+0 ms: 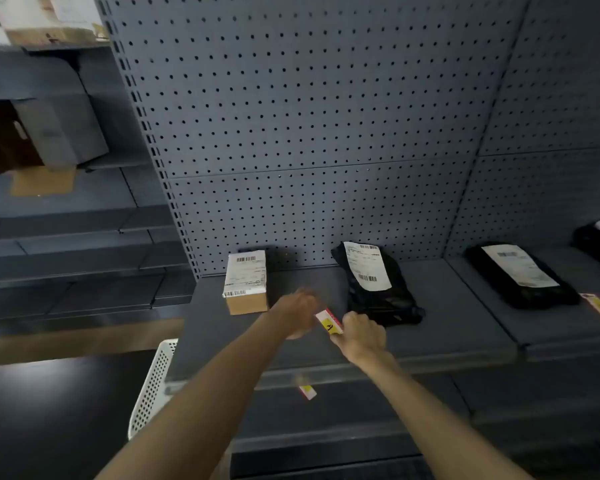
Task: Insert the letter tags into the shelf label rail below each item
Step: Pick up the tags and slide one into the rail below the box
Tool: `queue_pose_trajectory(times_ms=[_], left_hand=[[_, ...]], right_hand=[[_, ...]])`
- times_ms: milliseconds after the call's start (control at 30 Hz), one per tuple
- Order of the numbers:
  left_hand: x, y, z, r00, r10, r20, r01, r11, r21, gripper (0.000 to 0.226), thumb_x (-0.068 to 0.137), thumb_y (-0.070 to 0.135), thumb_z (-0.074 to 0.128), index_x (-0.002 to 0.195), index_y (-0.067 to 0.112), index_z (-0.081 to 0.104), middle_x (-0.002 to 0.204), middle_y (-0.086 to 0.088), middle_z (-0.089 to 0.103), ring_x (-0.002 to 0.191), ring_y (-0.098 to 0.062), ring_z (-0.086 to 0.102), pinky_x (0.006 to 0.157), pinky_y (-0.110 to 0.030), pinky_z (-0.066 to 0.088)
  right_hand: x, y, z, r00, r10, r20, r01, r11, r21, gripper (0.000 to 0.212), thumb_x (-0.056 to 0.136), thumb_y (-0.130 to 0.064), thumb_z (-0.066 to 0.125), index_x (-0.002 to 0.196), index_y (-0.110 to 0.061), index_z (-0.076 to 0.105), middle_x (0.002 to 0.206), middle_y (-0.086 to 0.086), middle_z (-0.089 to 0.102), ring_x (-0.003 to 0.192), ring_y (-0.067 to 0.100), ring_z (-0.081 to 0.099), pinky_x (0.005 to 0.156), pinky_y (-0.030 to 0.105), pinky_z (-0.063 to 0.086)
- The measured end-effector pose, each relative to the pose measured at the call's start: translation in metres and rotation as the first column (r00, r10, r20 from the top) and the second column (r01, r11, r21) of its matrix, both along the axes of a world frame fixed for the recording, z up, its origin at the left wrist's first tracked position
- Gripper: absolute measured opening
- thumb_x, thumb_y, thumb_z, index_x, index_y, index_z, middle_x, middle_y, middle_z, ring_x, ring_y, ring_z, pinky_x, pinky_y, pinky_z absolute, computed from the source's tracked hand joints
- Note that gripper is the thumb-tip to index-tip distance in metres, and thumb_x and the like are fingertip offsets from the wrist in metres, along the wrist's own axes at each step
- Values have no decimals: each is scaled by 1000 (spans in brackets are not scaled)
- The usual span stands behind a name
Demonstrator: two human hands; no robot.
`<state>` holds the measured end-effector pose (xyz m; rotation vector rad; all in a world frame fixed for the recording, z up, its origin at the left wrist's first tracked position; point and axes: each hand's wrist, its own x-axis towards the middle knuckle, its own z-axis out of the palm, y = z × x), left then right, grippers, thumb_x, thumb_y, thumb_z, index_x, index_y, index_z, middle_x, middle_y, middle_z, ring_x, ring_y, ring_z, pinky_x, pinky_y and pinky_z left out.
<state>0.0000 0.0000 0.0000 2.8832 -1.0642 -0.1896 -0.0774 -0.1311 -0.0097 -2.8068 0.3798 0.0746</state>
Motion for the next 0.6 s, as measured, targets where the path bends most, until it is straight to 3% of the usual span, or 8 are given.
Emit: queue_pose_trajectory(times_ms=[167,300,500,600], left_hand=[[16,-19,-25,997,-56,58,51,995,84,49,91,11,53,137,23,45,137,-10,45,130,-28,36,104,-45,39],[24,-26,-41,980,-131,147,110,983,146,46,89,21,58,133,25,46,134,-8,45,126,-28,39,98,-42,40],[25,-25,-39,973,-140,184,126,988,86,41,82,26,66,116,14,47,118,-9,51,111,-27,47,89,-38,42],[20,-14,-29,996,-53,73,55,998,-15,26,84,18,63,104,16,47,106,-8,59,98,-27,56,81,-35,43]], right_hand=[[8,-2,-20,999,-18,39,19,999,-34,28,90,-35,61,102,-10,62,109,11,70,101,29,66,77,34,48],[13,-6,-31,995,-34,99,35,999,-10,32,89,-39,62,105,-11,58,109,10,70,101,28,67,77,35,49],[17,-5,-35,993,-71,94,60,992,114,42,83,-40,69,107,-9,54,110,10,67,100,30,66,76,36,49],[17,-2,-33,992,-34,123,16,990,142,36,83,-29,71,105,-9,53,111,10,60,96,31,65,73,36,47]])
